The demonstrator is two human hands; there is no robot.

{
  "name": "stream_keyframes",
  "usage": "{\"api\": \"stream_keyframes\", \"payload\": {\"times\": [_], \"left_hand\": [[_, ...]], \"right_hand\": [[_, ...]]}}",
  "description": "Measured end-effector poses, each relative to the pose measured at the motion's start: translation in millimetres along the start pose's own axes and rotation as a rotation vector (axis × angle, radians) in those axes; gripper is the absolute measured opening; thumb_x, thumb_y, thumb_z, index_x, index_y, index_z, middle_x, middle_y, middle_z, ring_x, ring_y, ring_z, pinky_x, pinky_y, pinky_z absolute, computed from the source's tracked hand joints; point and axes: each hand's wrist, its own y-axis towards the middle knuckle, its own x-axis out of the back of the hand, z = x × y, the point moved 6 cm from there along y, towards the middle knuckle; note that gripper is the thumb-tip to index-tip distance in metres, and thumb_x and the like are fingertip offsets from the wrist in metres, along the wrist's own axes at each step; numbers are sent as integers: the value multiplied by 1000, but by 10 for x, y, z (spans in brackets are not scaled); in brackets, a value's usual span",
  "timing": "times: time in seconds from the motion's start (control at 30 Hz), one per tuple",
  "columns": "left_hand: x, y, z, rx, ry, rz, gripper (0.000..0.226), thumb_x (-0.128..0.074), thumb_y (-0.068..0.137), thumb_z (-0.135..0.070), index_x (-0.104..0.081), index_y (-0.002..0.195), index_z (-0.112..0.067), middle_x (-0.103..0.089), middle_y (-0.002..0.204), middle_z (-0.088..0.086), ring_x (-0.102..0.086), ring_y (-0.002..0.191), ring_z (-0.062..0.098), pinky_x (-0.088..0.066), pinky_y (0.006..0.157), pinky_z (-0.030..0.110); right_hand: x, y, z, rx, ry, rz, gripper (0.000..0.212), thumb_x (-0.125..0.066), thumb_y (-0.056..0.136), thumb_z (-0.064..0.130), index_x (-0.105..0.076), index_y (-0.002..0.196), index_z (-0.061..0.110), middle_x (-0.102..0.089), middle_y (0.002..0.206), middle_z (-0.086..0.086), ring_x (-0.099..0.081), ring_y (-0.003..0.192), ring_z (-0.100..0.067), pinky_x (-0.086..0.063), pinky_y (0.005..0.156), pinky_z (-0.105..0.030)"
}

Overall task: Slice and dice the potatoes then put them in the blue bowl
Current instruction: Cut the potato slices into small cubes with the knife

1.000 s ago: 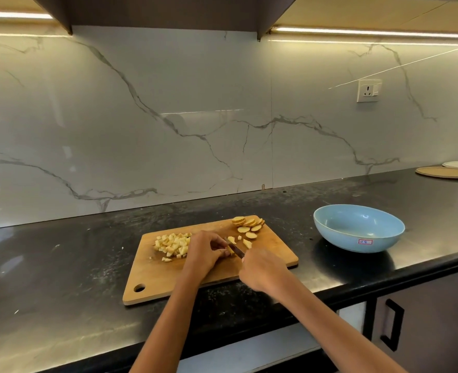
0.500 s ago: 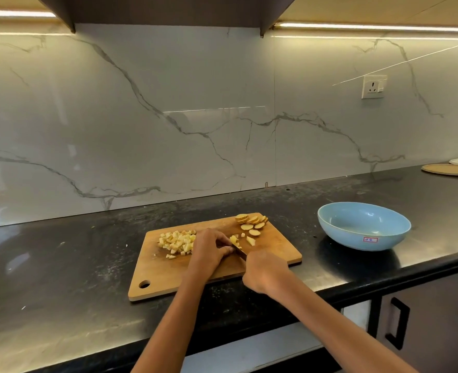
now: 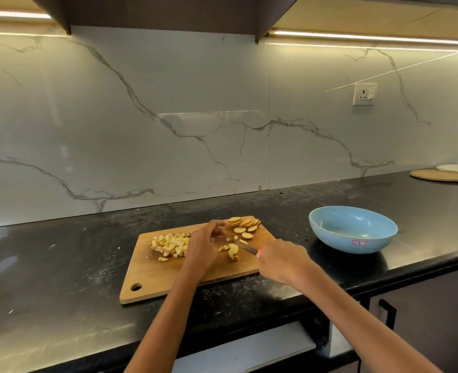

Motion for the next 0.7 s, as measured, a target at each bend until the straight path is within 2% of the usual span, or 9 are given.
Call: {"api": "stream_keyframes", "payload": {"times": [0.1,0.2,0.27,0.33,0.47,0.6,0.7], "left_hand": [[-31,5,5,-3,-29,29,41,-46,90,8,-52,126,-11,-65,108,5,-57,99,6,-40,85,10],[-46,11,-12,-32,-61,24,36,-51,90,3,-55,123,-12,-64,107,1,-56,97,3,-41,76,1],[-89,14,-48,-60,-80,68,35,-54,89,1,-56,121,-14,-64,105,0,-58,95,4,-43,76,1],[-119,24,-50,-70,-52,98,35,-55,89,1,-58,120,-16,-65,104,1,-57,93,4,-44,78,3],[-111,42,16,-35,23,87,36,-49,91,0,-56,124,-14,-65,106,4,-58,97,9,-48,91,22],[-101,39,12,7,-47,62,35,-53,92,-10,-51,127,-13,-65,108,2,-58,99,12,-45,89,23],[-179,45,-17,42,-116,144,45,-60,88,-16,-46,131,-13,-66,107,2,-58,101,11,-44,95,29]], "right_hand": [[12,21,-61,1,35,9,21,-36,99,27,-54,96,15,-51,87,-2,-55,85,-19,-40,73,-31],[-17,35,-82,26,60,55,25,-35,100,30,-53,101,13,-50,87,-2,-53,84,-20,-40,73,-32],[-14,23,-70,63,50,74,25,-34,100,31,-52,98,14,-48,82,-1,-51,82,-18,-38,72,-32],[13,10,-64,96,32,81,24,-33,100,30,-50,95,14,-44,74,2,-49,73,-15,-37,69,-31],[103,13,-110,125,-1,82,24,-32,101,29,-46,89,14,-42,72,2,-41,62,-10,-32,55,-25],[199,5,-188,118,27,79,32,-32,101,29,-45,75,16,-43,70,1,-41,59,-9,-31,53,-23],[220,-41,-174,143,46,129,32,-29,103,28,-48,83,12,-43,67,0,-39,53,-8,-28,47,-19]]}}
